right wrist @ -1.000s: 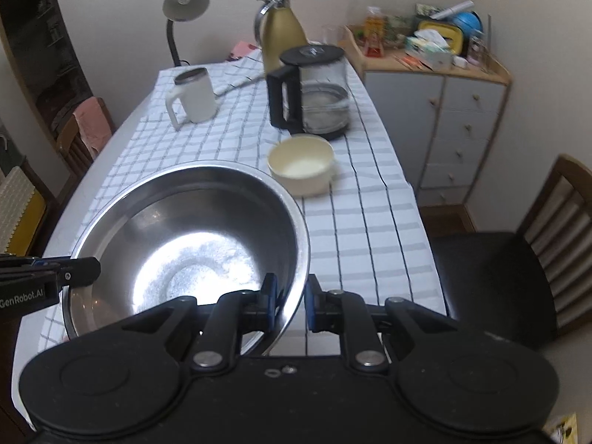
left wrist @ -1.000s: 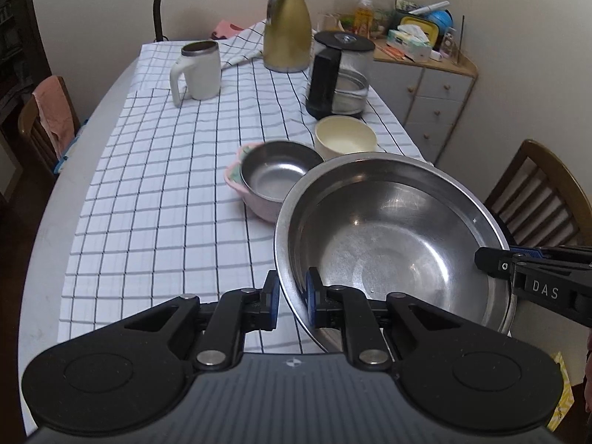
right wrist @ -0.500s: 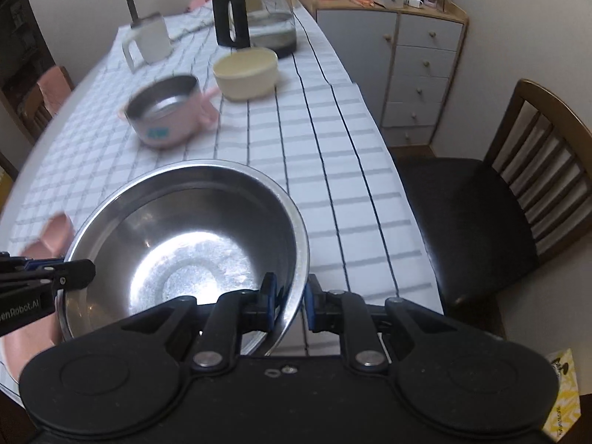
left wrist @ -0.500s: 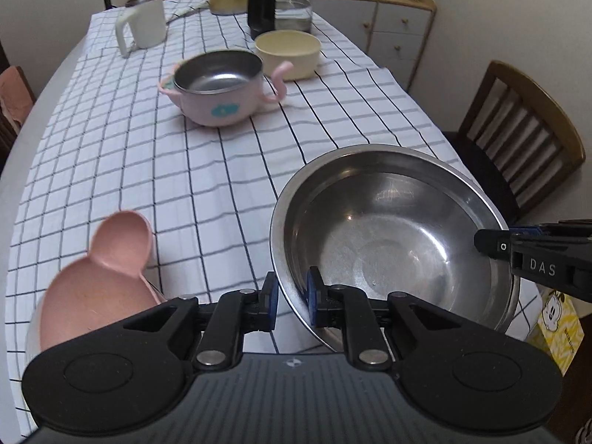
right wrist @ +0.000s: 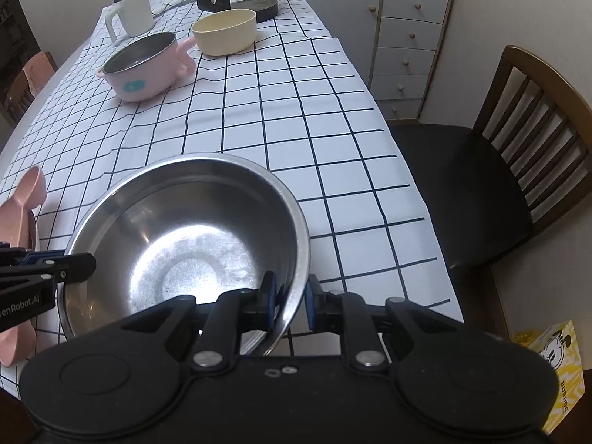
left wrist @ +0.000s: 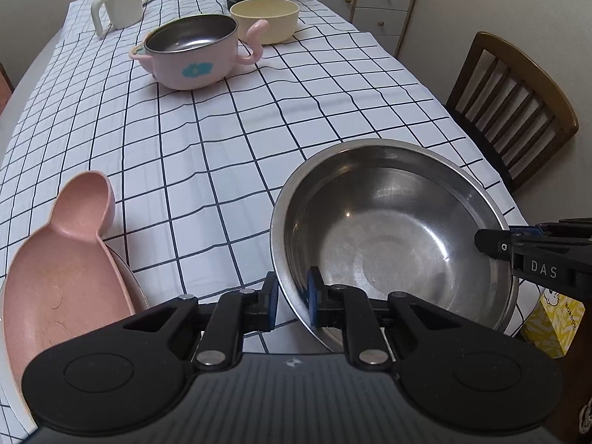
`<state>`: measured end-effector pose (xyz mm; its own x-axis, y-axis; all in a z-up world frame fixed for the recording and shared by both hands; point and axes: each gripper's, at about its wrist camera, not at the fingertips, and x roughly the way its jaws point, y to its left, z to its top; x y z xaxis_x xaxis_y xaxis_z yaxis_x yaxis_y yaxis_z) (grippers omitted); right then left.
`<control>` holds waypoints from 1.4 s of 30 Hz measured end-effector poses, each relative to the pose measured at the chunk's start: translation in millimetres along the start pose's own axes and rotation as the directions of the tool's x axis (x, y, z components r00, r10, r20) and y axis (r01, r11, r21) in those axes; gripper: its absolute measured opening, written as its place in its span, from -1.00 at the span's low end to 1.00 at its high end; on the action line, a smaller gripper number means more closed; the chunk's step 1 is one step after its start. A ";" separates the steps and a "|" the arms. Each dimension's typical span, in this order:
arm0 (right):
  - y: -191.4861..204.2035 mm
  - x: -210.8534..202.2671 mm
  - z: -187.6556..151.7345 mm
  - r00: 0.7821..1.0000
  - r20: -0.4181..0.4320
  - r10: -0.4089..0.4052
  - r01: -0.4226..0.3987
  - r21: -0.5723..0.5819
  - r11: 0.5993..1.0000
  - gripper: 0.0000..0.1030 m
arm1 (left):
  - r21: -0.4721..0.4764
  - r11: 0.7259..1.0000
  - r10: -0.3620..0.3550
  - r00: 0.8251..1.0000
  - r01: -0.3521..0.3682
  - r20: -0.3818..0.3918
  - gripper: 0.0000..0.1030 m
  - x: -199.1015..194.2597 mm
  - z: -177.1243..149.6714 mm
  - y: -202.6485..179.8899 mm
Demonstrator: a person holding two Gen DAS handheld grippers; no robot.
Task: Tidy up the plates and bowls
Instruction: 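Carry the steel bowl with both grippers and lower it onto the pink plate, then open both grippers and withdraw from the steel bowl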
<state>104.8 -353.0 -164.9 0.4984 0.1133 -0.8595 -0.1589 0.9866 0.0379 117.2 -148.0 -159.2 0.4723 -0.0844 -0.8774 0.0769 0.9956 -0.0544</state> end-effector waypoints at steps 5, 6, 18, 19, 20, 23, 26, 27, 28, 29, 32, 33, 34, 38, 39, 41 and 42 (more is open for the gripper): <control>0.1 3.8 -1.1 1.000 -0.010 0.003 -0.003 0.017 1.000 -0.68 | -0.015 1.000 -0.008 1.000 0.007 -0.022 -0.71 4.6 -2.2 4.3; -0.2 5.5 -1.2 1.000 -0.013 0.003 -0.003 0.023 1.000 -0.67 | -0.016 1.000 -0.008 1.000 0.007 -0.024 -0.71 5.1 -2.5 4.9; 3.5 0.2 2.6 1.000 -0.017 -0.015 0.015 0.025 1.000 -0.57 | -0.006 1.000 -0.013 0.999 0.013 -0.043 -0.71 3.2 -3.6 9.8; 4.0 -1.8 2.9 1.000 -0.014 -0.016 0.016 0.023 1.000 -0.56 | -0.004 1.000 -0.011 0.999 0.010 -0.043 -0.71 1.7 -4.4 10.9; 4.8 -3.9 3.3 1.000 -0.013 -0.015 0.015 0.021 1.000 -0.54 | -0.001 1.000 -0.008 0.999 0.008 -0.042 -0.71 0.2 -5.0 11.2; 7.7 -12.4 4.4 1.000 0.000 -0.013 0.013 0.010 1.000 -0.51 | 0.005 1.000 0.001 0.999 -0.001 -0.037 -0.69 -5.1 -5.9 12.3; 11.3 -21.3 5.9 1.000 0.012 0.000 0.000 0.001 1.000 -0.41 | 0.014 1.000 -0.005 1.000 0.005 -0.026 -0.66 -10.6 -5.2 12.8; 12.5 -23.5 6.3 1.000 0.016 0.003 -0.003 -0.003 1.000 -0.37 | 0.016 1.000 -0.005 1.000 0.005 -0.024 -0.65 -12.5 -4.7 13.1; 13.8 -25.6 6.6 1.000 0.019 0.004 -0.003 -0.005 1.000 -0.36 | 0.018 1.000 -0.005 1.000 0.005 -0.020 -0.65 -15.0 -4.4 13.1; 15.2 -27.8 6.9 1.000 0.023 0.004 -0.004 -0.008 1.000 -0.35 | 0.019 1.000 -0.009 1.000 0.009 -0.014 -0.64 -18.1 -3.9 13.7; 19.4 -33.3 8.1 1.000 0.030 0.010 -0.009 -0.015 1.000 -0.32 | 0.019 1.000 -0.023 1.000 0.023 0.011 -0.58 -29.7 -1.9 15.9; 21.3 -35.7 8.9 0.999 0.033 0.013 -0.013 -0.018 1.000 -0.31 | 0.017 1.000 -0.027 0.999 0.027 0.022 -0.51 -33.7 -0.9 16.7; 23.2 -38.1 9.9 0.999 0.035 0.020 -0.020 -0.022 1.000 -0.31 | 0.015 0.999 -0.031 0.999 0.030 0.035 -0.48 -38.5 0.4 17.8; 32.7 -50.7 14.6 0.998 0.059 0.039 -0.036 -0.041 0.998 -0.21 | 0.009 0.999 -0.037 0.995 0.036 0.091 -0.23 -57.5 6.0 23.4; 34.8 -54.1 15.9 0.997 0.066 0.044 -0.041 -0.043 0.998 -0.14 | 0.006 0.999 -0.037 0.994 0.037 0.103 -0.16 -61.6 7.6 25.2; 38.7 -60.6 18.5 0.995 0.083 0.051 -0.047 -0.047 0.998 -0.01 | 0.002 0.999 -0.041 0.991 0.041 0.127 -0.14 -70.5 11.2 29.0; 40.8 -63.4 20.3 0.995 0.088 0.055 -0.051 -0.050 0.997 0.04 | 0.001 0.999 -0.042 0.990 0.042 0.137 -0.14 -75.1 13.5 30.8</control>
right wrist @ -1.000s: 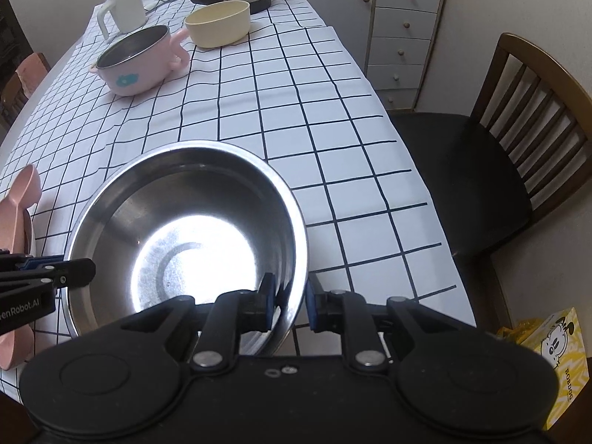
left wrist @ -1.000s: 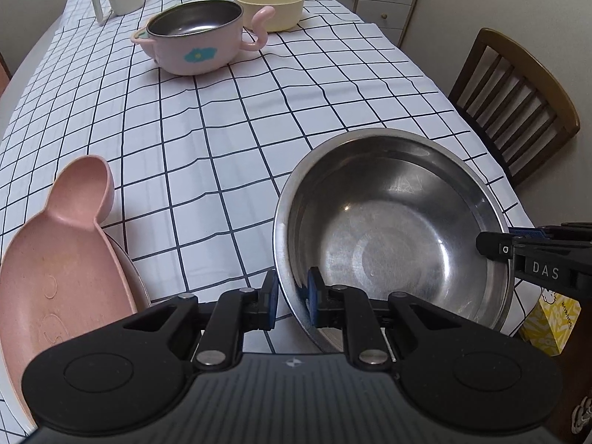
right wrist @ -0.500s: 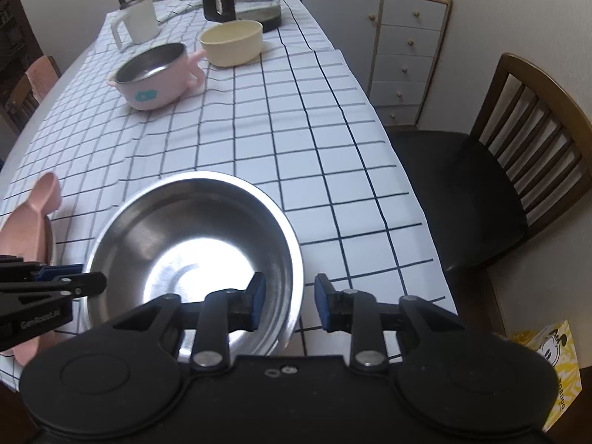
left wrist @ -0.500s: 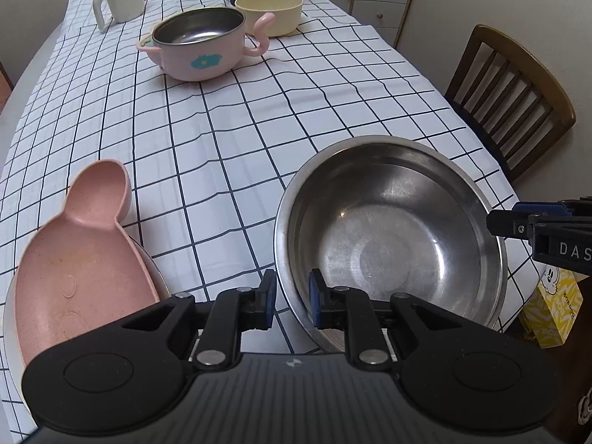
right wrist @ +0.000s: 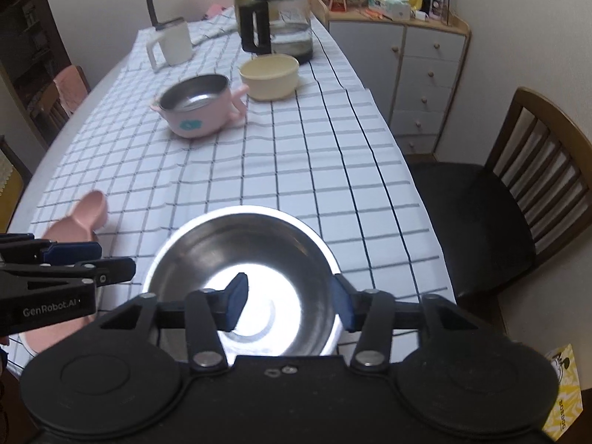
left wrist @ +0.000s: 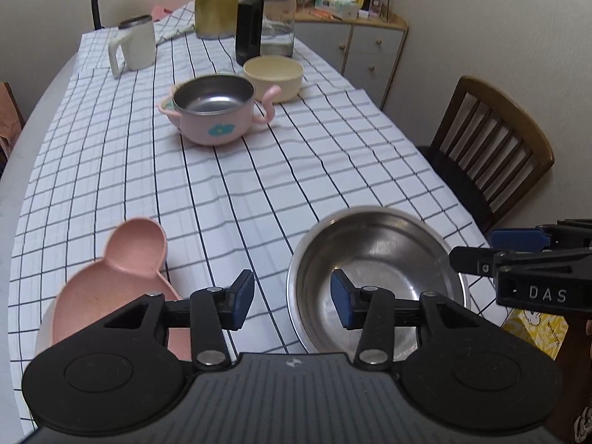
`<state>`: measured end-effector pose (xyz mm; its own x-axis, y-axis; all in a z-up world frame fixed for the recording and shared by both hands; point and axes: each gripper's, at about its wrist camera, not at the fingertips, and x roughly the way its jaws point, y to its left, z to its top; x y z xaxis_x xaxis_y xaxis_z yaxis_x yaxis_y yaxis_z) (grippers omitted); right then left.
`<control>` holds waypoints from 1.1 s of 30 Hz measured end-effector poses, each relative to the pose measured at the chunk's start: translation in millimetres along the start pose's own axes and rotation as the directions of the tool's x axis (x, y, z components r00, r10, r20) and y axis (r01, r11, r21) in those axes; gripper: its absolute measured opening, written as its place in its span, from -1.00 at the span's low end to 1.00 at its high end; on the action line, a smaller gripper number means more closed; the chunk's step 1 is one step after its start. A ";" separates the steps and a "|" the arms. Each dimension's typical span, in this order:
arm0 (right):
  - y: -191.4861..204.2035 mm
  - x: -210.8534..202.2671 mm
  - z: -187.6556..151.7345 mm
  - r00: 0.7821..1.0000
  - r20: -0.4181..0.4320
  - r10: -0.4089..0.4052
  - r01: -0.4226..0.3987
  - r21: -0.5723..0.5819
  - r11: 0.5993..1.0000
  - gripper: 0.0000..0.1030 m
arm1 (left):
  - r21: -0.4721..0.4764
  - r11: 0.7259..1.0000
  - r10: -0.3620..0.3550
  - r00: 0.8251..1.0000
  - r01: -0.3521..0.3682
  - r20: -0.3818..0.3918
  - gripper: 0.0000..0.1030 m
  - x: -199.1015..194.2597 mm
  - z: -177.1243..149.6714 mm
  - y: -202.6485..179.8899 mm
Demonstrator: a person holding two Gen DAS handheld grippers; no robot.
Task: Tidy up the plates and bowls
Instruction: 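Open both grippers and withdraw from the steel bowl, then reach both grippers to the pink handled bowl rim and close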
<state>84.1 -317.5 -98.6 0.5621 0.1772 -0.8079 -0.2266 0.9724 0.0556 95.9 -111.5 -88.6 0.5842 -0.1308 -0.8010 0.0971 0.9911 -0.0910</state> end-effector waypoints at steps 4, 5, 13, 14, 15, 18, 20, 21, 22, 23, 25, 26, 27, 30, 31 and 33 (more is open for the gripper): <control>8.3 -11.8 11.4 0.999 0.024 0.022 -0.022 -0.016 1.000 0.23 | 0.004 1.000 0.007 0.999 -0.007 0.052 0.05 -17.8 11.2 6.0; 10.6 -15.6 15.0 0.999 0.038 0.021 -0.020 -0.024 1.000 0.27 | 0.004 1.000 0.012 0.998 -0.012 0.067 0.12 -21.7 14.4 7.9; 20.8 -27.4 60.1 0.992 0.119 0.036 -0.027 -0.076 0.997 0.56 | -0.029 0.999 0.047 0.990 -0.043 0.129 0.35 -30.6 47.9 28.8; 21.2 -27.7 67.2 0.991 0.132 0.038 -0.027 -0.084 0.996 0.60 | -0.039 0.998 0.056 0.989 -0.051 0.140 0.43 -30.2 53.5 32.3; 21.8 -26.9 74.1 0.989 0.142 0.039 -0.026 -0.092 0.995 0.64 | -0.048 0.997 0.064 0.987 -0.058 0.146 0.47 -28.9 58.8 35.5; 22.2 -19.9 95.5 0.986 0.158 0.054 -0.038 -0.106 0.994 0.81 | -0.074 0.994 0.095 0.984 -0.085 0.153 0.49 -22.3 75.5 44.4; 22.7 -12.7 111.2 0.984 0.167 0.063 -0.045 -0.112 0.993 0.94 | -0.098 0.990 0.114 0.983 -0.100 0.147 0.49 -15.1 87.6 51.0; 23.1 -8.5 119.2 0.983 0.170 0.068 -0.048 -0.116 0.992 0.97 | -0.110 0.989 0.118 0.983 -0.104 0.139 0.49 -10.6 94.0 54.6; 24.0 -3.8 127.7 0.983 0.170 0.074 -0.053 -0.126 0.991 0.97 | -0.124 0.986 0.125 0.983 -0.109 0.132 0.49 -6.1 100.2 57.7; 24.9 1.9 136.7 0.983 0.166 0.079 -0.057 -0.133 0.989 0.97 | -0.138 0.984 0.133 0.983 -0.116 0.126 0.49 -1.8 106.5 60.8; 25.7 14.4 155.0 0.984 0.152 0.089 -0.069 -0.136 0.988 0.98 | -0.171 0.977 0.149 0.982 -0.129 0.112 0.49 8.4 119.1 68.0; 25.9 21.2 164.2 0.985 0.143 0.095 -0.075 -0.137 0.988 0.98 | -0.187 0.973 0.157 0.982 -0.137 0.100 0.49 14.6 125.8 71.6; 26.5 29.2 173.9 0.986 0.132 0.102 -0.083 -0.141 0.987 0.98 | -0.202 0.968 0.166 0.982 -0.146 0.088 0.49 20.5 132.1 74.5; 29.1 52.8 200.2 0.989 0.114 0.097 -0.080 -0.146 0.986 0.98 | -0.248 0.954 0.189 0.981 -0.170 0.051 0.49 40.0 149.5 83.8; 30.1 60.8 208.0 0.990 0.104 0.099 -0.083 -0.151 0.985 0.98 | -0.263 0.948 0.194 0.980 -0.177 0.041 0.49 46.2 154.5 86.6; 33.8 77.4 222.7 0.991 0.087 0.099 -0.084 -0.163 0.983 0.98 | -0.290 0.938 0.206 0.978 -0.191 0.020 0.49 59.4 163.7 91.8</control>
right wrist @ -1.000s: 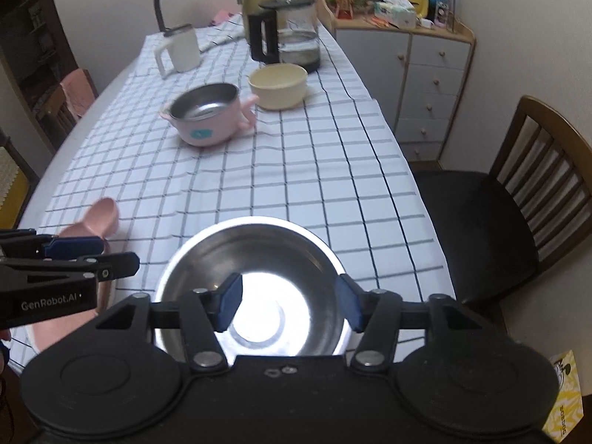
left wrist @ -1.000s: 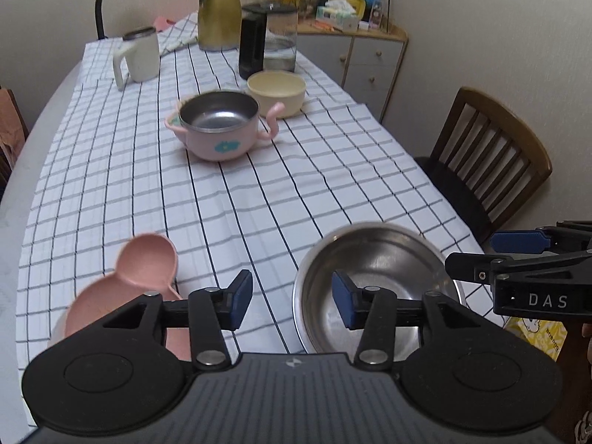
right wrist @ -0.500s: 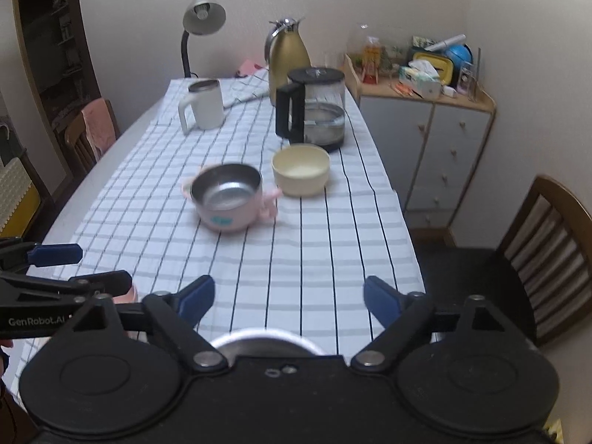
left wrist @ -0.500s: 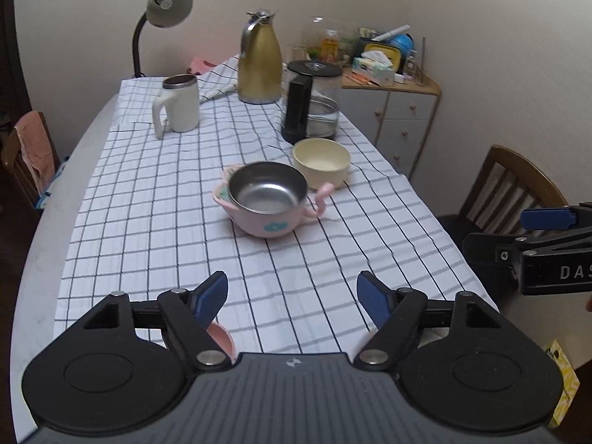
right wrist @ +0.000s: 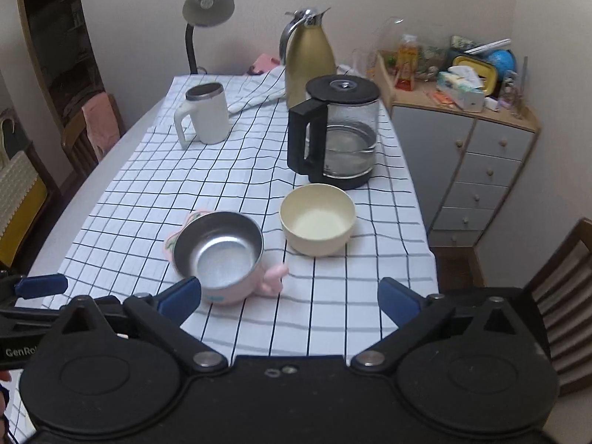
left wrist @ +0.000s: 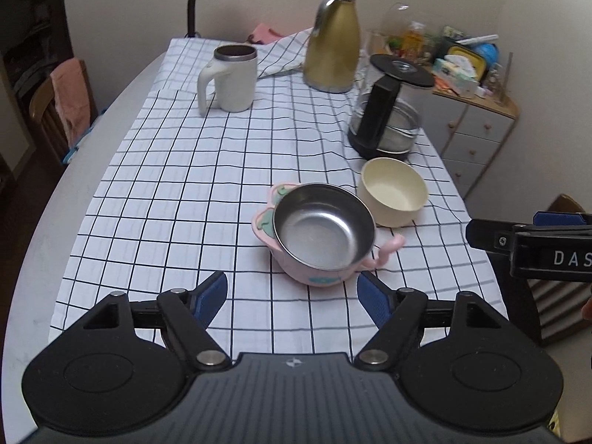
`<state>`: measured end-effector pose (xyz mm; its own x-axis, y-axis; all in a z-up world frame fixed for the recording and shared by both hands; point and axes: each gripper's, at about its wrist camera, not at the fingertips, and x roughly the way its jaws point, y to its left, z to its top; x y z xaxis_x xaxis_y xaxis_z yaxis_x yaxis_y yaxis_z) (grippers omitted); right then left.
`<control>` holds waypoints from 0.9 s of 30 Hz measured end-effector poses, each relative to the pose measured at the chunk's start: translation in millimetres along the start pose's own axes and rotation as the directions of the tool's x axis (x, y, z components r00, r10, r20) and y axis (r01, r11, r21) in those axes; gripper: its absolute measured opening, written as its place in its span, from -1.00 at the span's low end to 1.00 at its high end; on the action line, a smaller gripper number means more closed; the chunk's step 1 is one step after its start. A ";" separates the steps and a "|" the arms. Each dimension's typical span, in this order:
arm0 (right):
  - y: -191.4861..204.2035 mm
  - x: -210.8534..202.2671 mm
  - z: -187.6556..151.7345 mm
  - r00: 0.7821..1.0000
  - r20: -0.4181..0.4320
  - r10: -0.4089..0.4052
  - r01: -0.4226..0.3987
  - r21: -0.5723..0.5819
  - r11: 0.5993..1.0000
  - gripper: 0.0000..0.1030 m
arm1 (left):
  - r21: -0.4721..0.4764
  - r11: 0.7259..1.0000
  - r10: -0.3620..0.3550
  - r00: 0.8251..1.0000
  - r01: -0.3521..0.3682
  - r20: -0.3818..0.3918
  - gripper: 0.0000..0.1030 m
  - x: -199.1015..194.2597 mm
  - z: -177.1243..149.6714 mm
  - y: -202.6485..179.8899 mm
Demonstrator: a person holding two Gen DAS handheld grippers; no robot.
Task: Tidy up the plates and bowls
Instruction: 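Reach both grippers to the pink handled bowl rim and close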
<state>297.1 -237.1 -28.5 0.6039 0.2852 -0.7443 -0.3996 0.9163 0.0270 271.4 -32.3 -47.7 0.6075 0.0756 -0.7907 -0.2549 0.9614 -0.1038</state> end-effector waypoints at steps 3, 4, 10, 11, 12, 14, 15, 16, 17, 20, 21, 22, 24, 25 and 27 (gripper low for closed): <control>1.2 27.1 17.6 1.000 -0.027 0.004 -0.005 -0.023 1.000 0.98 | -0.029 0.999 0.022 0.999 -0.023 -0.027 0.49 19.8 11.7 -0.5; 1.9 35.1 22.7 0.999 -0.032 0.002 -0.003 -0.025 1.000 0.98 | -0.039 0.999 0.027 0.999 -0.028 -0.036 0.49 26.0 15.3 -0.6; 6.7 84.3 49.2 0.995 -0.100 0.028 -0.032 -0.046 0.998 0.95 | -0.113 0.992 0.050 0.993 -0.062 -0.103 0.49 62.8 26.7 4.8; 7.8 92.9 52.8 0.993 -0.115 0.034 -0.040 -0.047 0.998 0.92 | -0.127 0.990 0.051 0.992 -0.065 -0.116 0.49 68.3 27.4 6.2; 8.8 100.5 55.7 0.991 -0.127 0.035 -0.041 -0.049 0.998 0.91 | -0.140 0.988 0.049 0.990 -0.067 -0.128 0.49 74.4 27.8 7.9; 10.4 116.0 61.3 0.987 -0.152 0.047 -0.055 -0.047 0.997 0.89 | -0.157 0.985 0.050 0.988 -0.073 -0.147 0.49 85.4 28.0 9.1; 11.1 123.0 63.7 0.985 -0.163 0.054 -0.061 -0.041 0.997 0.85 | -0.164 0.983 0.055 0.987 -0.081 -0.153 0.49 90.4 27.9 9.6; 12.1 130.5 66.0 0.982 -0.177 0.061 -0.069 -0.038 0.997 0.84 | -0.175 0.981 0.056 0.985 -0.085 -0.161 0.49 96.0 27.8 10.9; 13.4 137.9 67.1 0.979 -0.194 0.070 -0.079 -0.035 0.996 0.82 | -0.188 0.978 0.057 0.984 -0.089 -0.170 0.49 101.8 27.5 12.4; 17.9 158.8 68.4 0.966 -0.240 0.092 -0.102 -0.028 0.994 0.67 | -0.229 0.969 0.051 0.980 -0.096 -0.193 0.49 115.8 25.8 16.0; 19.2 165.3 68.5 0.962 -0.256 0.101 -0.111 -0.025 0.994 0.61 | -0.240 0.966 0.047 0.979 -0.096 -0.200 0.49 120.0 25.1 16.9; 20.7 170.7 68.3 0.958 -0.267 0.107 -0.116 -0.019 0.993 0.57 | -0.253 0.963 0.037 0.977 -0.090 -0.208 0.49 124.3 24.4 17.9; 22.0 180.4 67.1 0.947 -0.294 0.127 -0.135 -0.006 0.991 0.45 | -0.284 0.956 0.015 0.977 -0.077 -0.215 0.49 130.7 22.5 19.7; 22.7 184.4 66.3 0.942 -0.308 0.134 -0.141 0.001 0.990 0.40 | -0.292 0.954 0.009 0.976 -0.073 -0.216 0.49 133.3 21.5 20.4; 25.4 189.7 65.7 0.937 -0.323 0.132 -0.141 -0.004 0.990 0.24 | -0.294 0.953 0.012 0.976 -0.078 -0.218 0.48 137.7 20.0 20.1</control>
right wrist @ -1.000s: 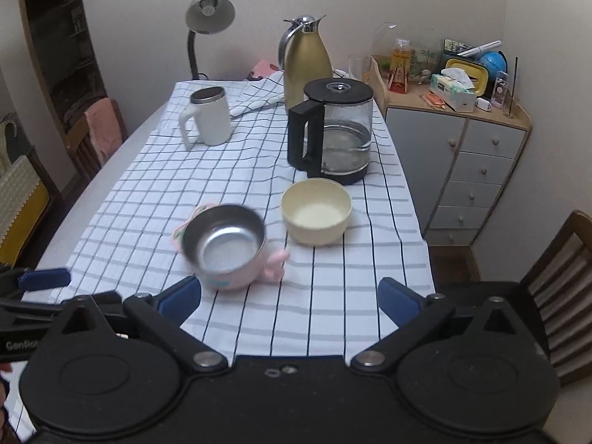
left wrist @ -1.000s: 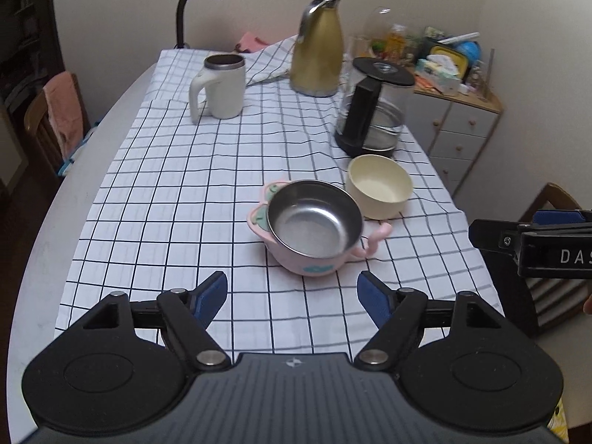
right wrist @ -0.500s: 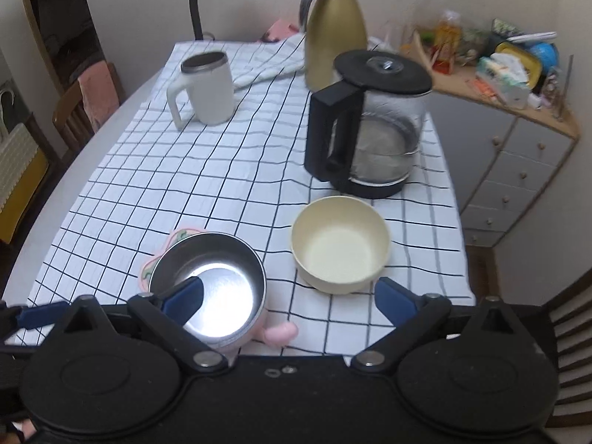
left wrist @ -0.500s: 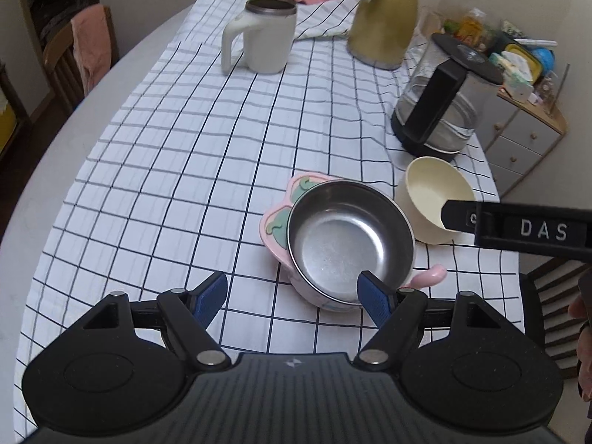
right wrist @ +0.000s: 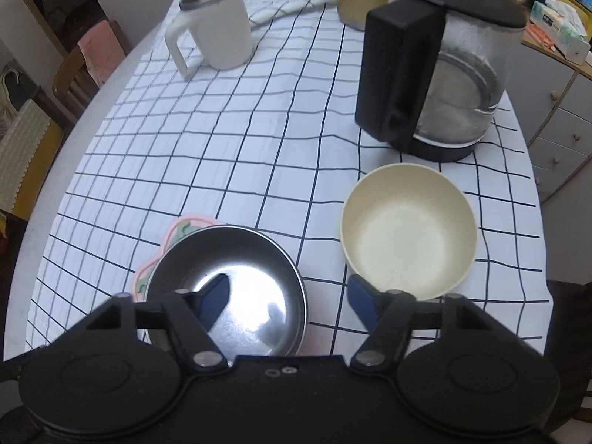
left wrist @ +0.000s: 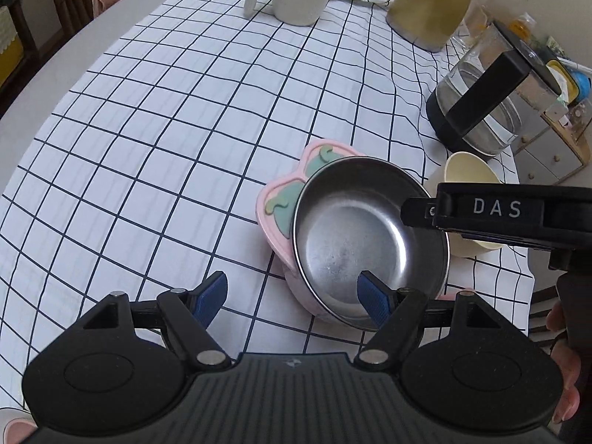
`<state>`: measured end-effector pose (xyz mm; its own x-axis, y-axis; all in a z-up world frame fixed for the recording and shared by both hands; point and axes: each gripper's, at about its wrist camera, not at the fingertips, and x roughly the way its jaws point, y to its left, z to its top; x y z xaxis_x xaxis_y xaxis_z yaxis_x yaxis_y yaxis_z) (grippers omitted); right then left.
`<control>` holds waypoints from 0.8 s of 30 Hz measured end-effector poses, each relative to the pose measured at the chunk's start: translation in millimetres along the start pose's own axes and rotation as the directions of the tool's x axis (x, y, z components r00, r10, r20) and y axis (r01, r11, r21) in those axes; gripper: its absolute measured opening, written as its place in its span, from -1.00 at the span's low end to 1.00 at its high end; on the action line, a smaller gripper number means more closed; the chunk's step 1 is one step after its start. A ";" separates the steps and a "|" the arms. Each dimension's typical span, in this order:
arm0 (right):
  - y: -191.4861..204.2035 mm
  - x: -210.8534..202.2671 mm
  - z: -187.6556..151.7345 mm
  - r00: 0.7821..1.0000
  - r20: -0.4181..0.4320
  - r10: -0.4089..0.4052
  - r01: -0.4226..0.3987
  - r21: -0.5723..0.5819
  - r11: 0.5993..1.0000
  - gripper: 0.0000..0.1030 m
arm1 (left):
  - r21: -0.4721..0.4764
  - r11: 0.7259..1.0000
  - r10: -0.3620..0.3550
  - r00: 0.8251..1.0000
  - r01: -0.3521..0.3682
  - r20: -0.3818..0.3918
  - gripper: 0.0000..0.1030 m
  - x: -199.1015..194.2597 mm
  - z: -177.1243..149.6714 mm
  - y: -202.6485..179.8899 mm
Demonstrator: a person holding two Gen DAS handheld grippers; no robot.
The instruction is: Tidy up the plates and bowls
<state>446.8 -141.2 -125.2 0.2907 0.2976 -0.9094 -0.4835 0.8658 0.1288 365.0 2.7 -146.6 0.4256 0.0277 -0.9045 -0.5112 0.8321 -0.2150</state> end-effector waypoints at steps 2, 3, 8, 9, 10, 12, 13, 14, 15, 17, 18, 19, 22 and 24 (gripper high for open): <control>2.2 4.9 1.4 1.000 -0.009 0.009 -0.009 -0.008 1.000 0.19 | 0.002 1.000 0.000 1.000 0.000 0.000 0.48 4.3 0.0 -0.3; 2.8 6.4 2.1 1.000 -0.010 0.012 -0.012 -0.009 1.000 0.12 | 0.001 1.000 0.001 1.000 -0.001 -0.003 0.47 6.3 0.4 -0.6; 3.2 14.6 4.0 0.999 -0.024 0.029 -0.029 -0.014 0.999 -0.15 | -0.032 0.999 -0.031 0.999 0.031 -0.022 0.28 11.2 0.9 1.7; 3.4 17.0 4.4 0.999 -0.026 0.026 -0.027 -0.017 0.999 -0.19 | -0.029 0.999 -0.036 0.999 0.036 -0.025 0.20 12.2 0.7 1.0; 3.3 18.1 4.0 0.999 -0.025 0.024 -0.025 -0.020 0.999 -0.23 | -0.028 0.999 -0.040 0.999 0.039 -0.024 0.17 12.3 0.2 0.8; 4.1 21.0 3.0 0.999 -0.029 0.022 -0.023 -0.031 0.999 -0.33 | -0.030 0.998 -0.048 0.998 0.048 -0.027 0.00 12.4 -1.1 0.9; 4.2 22.0 2.1 0.999 -0.029 0.018 -0.019 -0.035 0.999 -0.35 | -0.032 0.998 -0.057 0.998 0.056 -0.030 -0.06 12.4 -1.7 0.9; 4.3 23.1 1.3 0.999 -0.030 0.013 -0.014 -0.041 0.999 -0.39 | -0.033 0.998 -0.063 0.998 0.062 -0.031 -0.19 12.1 -2.4 0.9; 4.4 23.7 0.6 1.000 -0.029 0.007 -0.008 -0.048 0.999 -0.44 | -0.031 0.997 -0.069 0.997 0.068 -0.034 -0.28 11.6 -3.3 0.3; 3.5 23.6 -0.3 1.000 -0.026 0.004 -0.006 -0.054 0.999 -0.49 | -0.019 0.998 -0.068 0.997 0.067 -0.031 -0.34 10.2 -4.6 -2.2; 2.6 23.5 -0.3 1.000 -0.027 0.005 -0.006 -0.054 0.999 -0.52 | -0.015 0.998 -0.067 0.997 0.067 -0.027 -0.41 9.5 -4.8 -3.2; 2.2 23.0 -0.5 1.000 -0.026 0.003 -0.005 -0.056 0.998 -0.54 | -0.010 0.998 -0.070 0.997 0.070 -0.026 -0.44 9.3 -4.6 -4.3; 2.3 21.4 -1.5 1.000 -0.023 -0.007 0.005 -0.072 0.997 -0.63 | -0.003 0.999 -0.053 0.998 0.053 -0.024 -0.51 9.5 -3.8 -4.9; 2.4 20.7 -2.1 1.000 -0.022 -0.019 0.017 -0.084 0.996 -0.76 | 0.005 0.999 -0.048 0.999 0.049 -0.019 -0.56 9.4 -3.3 -3.5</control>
<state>450.0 -133.8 -144.5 0.2820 0.2721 -0.9200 -0.5461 0.8339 0.0793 368.3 -1.8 -155.6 0.4353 -0.0233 -0.9000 -0.4864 0.8351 -0.2569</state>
